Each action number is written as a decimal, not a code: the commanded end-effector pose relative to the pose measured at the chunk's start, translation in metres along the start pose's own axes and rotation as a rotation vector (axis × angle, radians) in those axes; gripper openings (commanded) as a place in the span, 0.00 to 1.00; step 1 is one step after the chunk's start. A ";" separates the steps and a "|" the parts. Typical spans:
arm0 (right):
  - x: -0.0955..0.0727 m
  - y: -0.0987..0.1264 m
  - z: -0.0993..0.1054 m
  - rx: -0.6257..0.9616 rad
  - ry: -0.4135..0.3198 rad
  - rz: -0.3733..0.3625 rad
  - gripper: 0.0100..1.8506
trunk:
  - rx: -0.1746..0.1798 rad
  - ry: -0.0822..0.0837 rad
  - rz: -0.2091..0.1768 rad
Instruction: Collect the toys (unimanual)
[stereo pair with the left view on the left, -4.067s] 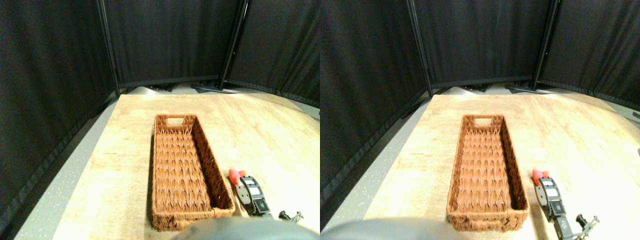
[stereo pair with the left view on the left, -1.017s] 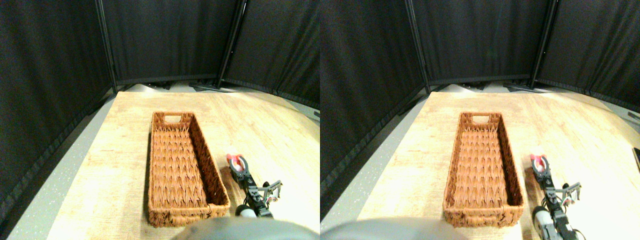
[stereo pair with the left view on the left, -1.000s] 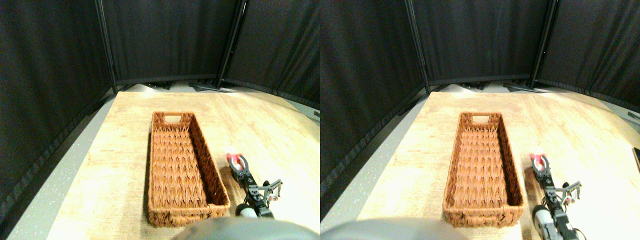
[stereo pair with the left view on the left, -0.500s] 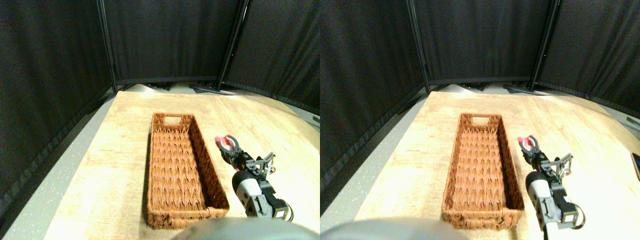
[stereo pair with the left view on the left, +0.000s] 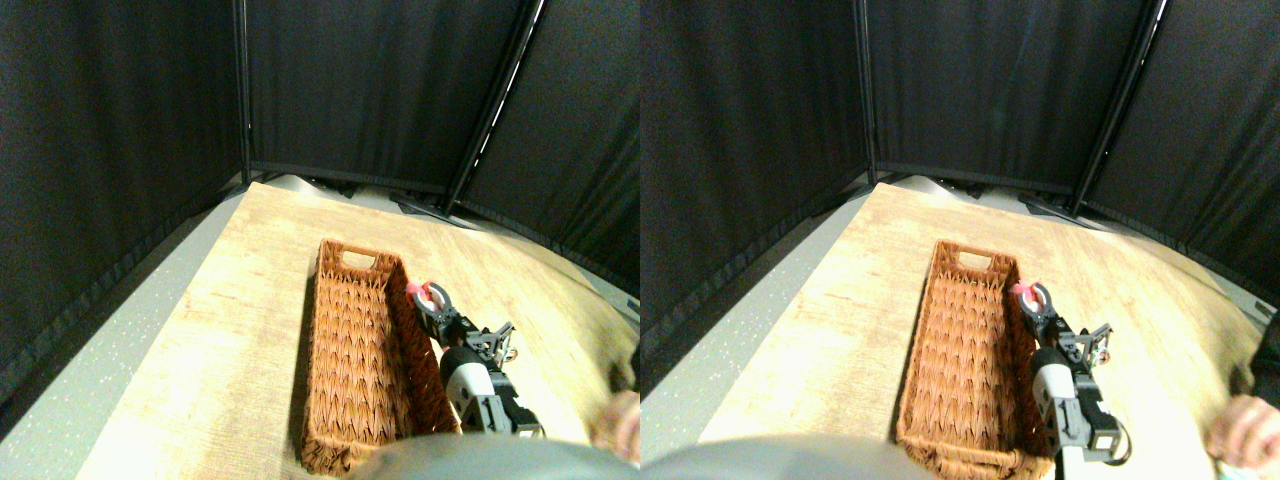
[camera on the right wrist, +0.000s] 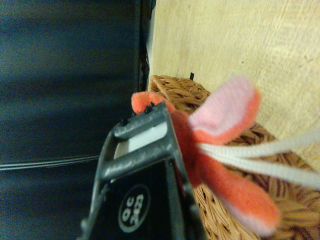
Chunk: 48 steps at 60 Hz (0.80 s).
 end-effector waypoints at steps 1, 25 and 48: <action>0.002 0.006 -0.004 0.058 -0.008 0.020 0.03 | -0.069 -0.010 0.032; 0.011 0.024 -0.036 0.050 0.105 0.030 0.03 | -0.128 -0.015 0.070; 0.012 0.018 -0.032 -0.044 0.096 -0.043 0.72 | -0.095 -0.001 0.048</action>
